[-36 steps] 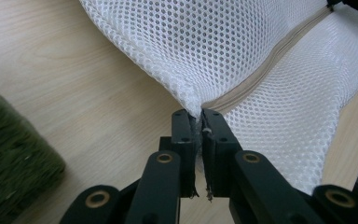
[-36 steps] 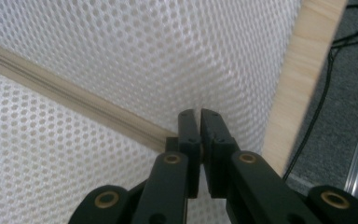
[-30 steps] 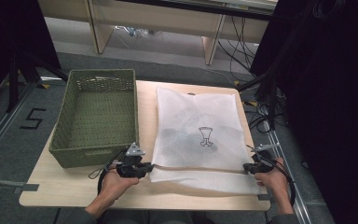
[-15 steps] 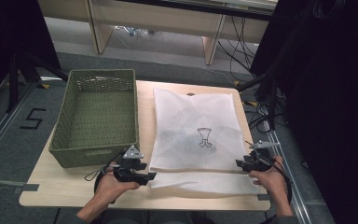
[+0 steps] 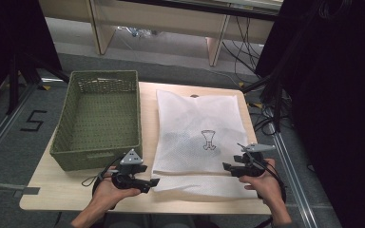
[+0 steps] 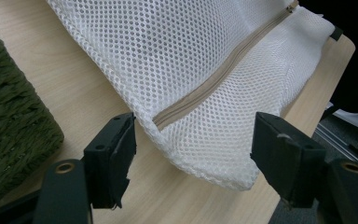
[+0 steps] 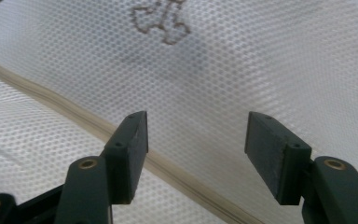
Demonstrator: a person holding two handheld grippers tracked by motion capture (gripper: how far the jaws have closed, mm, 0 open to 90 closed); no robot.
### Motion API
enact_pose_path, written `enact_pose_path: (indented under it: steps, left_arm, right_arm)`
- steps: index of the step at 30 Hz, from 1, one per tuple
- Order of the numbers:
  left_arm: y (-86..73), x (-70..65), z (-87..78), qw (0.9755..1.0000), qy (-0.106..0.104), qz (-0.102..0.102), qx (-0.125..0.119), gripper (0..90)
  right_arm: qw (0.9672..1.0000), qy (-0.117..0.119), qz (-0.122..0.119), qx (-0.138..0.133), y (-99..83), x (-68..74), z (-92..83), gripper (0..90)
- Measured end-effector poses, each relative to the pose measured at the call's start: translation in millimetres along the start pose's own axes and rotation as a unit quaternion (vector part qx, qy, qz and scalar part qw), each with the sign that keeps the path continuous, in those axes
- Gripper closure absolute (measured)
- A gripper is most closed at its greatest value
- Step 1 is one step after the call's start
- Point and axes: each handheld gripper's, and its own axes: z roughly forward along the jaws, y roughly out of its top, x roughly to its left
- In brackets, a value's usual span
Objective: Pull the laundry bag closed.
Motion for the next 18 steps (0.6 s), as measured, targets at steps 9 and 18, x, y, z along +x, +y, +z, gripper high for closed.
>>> enact_pose_path:
  steps: [9,18]
  left_arm:
    - [-3.3,-0.5,-11.0,0.9999,-0.009,0.002,-0.006,25.2]
    - [-12.0,-3.7,-25.8,0.9989,-0.034,0.026,-0.021,15.7]
  right_arm:
    - [0.9984,0.042,-0.035,-0.015,5.8,32.5,6.2,36.5]
    - [0.9979,0.051,-0.039,-0.011,1.2,53.6,3.1,35.0]
